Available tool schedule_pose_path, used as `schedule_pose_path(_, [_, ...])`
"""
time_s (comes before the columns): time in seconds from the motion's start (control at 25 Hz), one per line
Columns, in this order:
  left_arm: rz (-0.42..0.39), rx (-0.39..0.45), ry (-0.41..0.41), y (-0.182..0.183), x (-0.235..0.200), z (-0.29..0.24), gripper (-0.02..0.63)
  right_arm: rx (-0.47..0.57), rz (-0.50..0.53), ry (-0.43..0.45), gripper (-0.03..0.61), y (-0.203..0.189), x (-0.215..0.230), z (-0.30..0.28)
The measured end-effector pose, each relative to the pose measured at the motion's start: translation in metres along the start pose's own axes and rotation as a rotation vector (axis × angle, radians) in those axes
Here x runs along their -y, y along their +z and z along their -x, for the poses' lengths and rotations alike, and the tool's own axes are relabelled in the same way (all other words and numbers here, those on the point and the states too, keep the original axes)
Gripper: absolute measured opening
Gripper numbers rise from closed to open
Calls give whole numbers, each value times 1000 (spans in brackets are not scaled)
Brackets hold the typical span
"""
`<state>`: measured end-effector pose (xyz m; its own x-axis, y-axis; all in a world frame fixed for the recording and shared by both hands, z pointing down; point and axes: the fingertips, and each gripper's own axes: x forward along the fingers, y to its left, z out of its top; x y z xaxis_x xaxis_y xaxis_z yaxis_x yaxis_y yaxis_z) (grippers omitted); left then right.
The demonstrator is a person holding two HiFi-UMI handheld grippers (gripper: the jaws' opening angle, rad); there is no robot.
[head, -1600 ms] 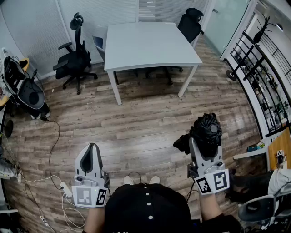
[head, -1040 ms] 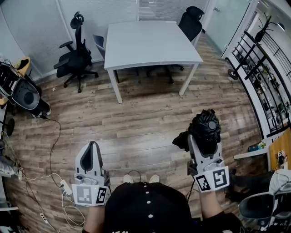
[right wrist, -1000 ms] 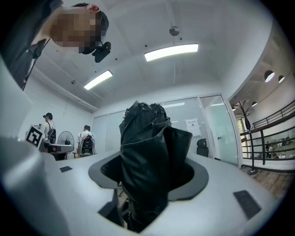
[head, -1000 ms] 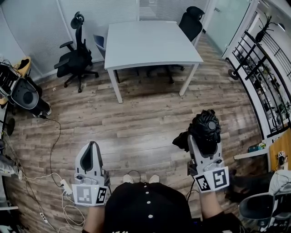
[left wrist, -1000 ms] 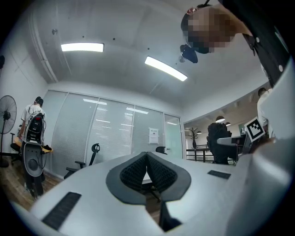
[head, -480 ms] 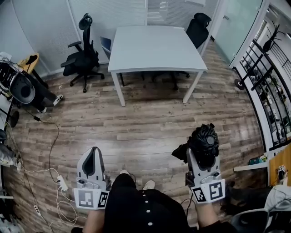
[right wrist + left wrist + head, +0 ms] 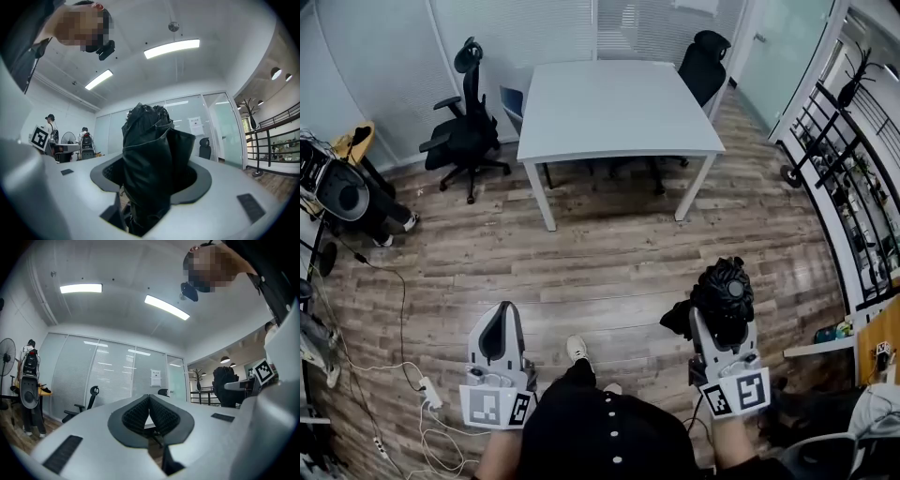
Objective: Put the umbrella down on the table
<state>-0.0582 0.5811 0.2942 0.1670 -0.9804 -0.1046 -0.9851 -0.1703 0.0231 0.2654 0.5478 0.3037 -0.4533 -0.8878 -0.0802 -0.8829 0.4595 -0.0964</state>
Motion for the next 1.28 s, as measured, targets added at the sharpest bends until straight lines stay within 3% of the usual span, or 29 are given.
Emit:
schedule_pose_path(0.76, [25, 6, -40, -12, -62, -123, 15, 27, -3, -12, 281, 8, 17, -125])
schedule_pose_path(1.28, [13, 22, -59, -13, -117, -152, 14, 35, -12, -25, 281, -3, -1, -185])
